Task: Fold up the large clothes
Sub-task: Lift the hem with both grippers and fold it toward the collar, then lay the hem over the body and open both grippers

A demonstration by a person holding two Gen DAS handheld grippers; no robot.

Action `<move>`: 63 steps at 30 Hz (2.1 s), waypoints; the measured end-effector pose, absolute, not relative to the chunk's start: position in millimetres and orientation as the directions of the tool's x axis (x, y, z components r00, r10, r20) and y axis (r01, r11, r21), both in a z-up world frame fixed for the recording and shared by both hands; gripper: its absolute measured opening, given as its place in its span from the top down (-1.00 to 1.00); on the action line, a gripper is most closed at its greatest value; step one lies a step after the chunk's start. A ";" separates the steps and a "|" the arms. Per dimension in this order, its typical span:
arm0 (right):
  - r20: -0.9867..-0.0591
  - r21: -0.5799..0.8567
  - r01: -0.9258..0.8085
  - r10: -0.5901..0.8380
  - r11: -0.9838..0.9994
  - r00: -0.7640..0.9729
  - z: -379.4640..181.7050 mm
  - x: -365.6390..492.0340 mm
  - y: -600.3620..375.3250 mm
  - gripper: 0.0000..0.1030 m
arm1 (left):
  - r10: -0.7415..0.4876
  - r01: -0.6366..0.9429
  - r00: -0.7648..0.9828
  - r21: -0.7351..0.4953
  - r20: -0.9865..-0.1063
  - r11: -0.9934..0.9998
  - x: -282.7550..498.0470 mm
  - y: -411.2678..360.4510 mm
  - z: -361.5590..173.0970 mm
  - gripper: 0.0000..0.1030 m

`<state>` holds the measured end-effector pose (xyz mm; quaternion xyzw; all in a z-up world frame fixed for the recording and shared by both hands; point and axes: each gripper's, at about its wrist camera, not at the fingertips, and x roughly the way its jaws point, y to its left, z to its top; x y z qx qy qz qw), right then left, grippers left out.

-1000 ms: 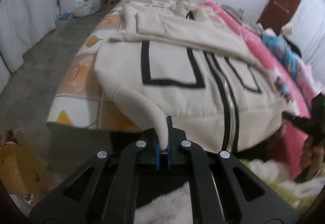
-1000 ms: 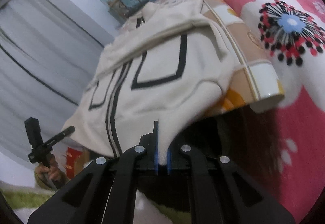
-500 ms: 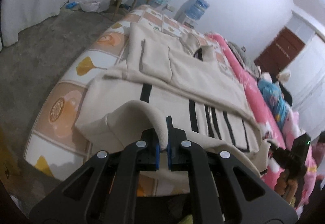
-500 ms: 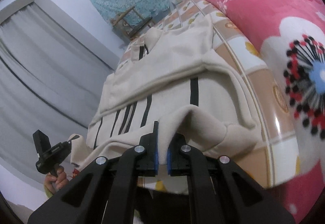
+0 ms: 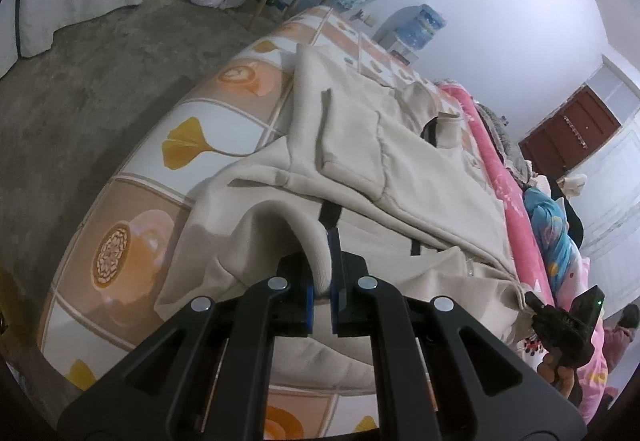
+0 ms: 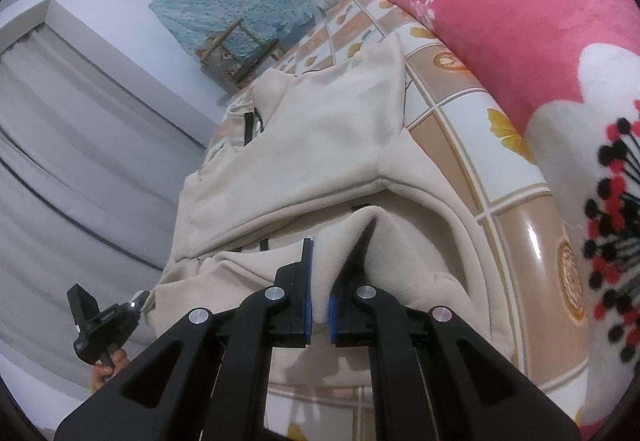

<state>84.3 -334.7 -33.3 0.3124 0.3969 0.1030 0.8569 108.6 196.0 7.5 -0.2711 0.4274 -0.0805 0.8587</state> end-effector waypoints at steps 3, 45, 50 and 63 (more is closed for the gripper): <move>-0.631 0.618 0.093 0.422 0.781 0.651 -39.4 91.9 -335.0 0.85 | -0.349 -0.125 0.629 -0.533 -0.695 0.837 110.0 202.1 4.2 0.75; -0.823 0.133 0.079 0.066 0.988 0.564 -29.3 12.2 -325.2 0.80 | 0.062 0.043 0.532 0.100 -0.845 0.994 10.5 168.8 0.6 0.76; -0.780 0.119 0.090 0.037 0.989 0.625 -10.4 11.0 -324.4 0.39 | 0.000 0.000 0.587 0.000 -0.810 1.000 12.9 186.9 19.8 0.65; -0.729 0.180 -0.088 0.193 0.980 0.657 5.9 25.5 -261.7 -0.10 | -0.436 0.230 0.565 -0.373 -0.700 0.899 31.8 118.5 35.8 0.16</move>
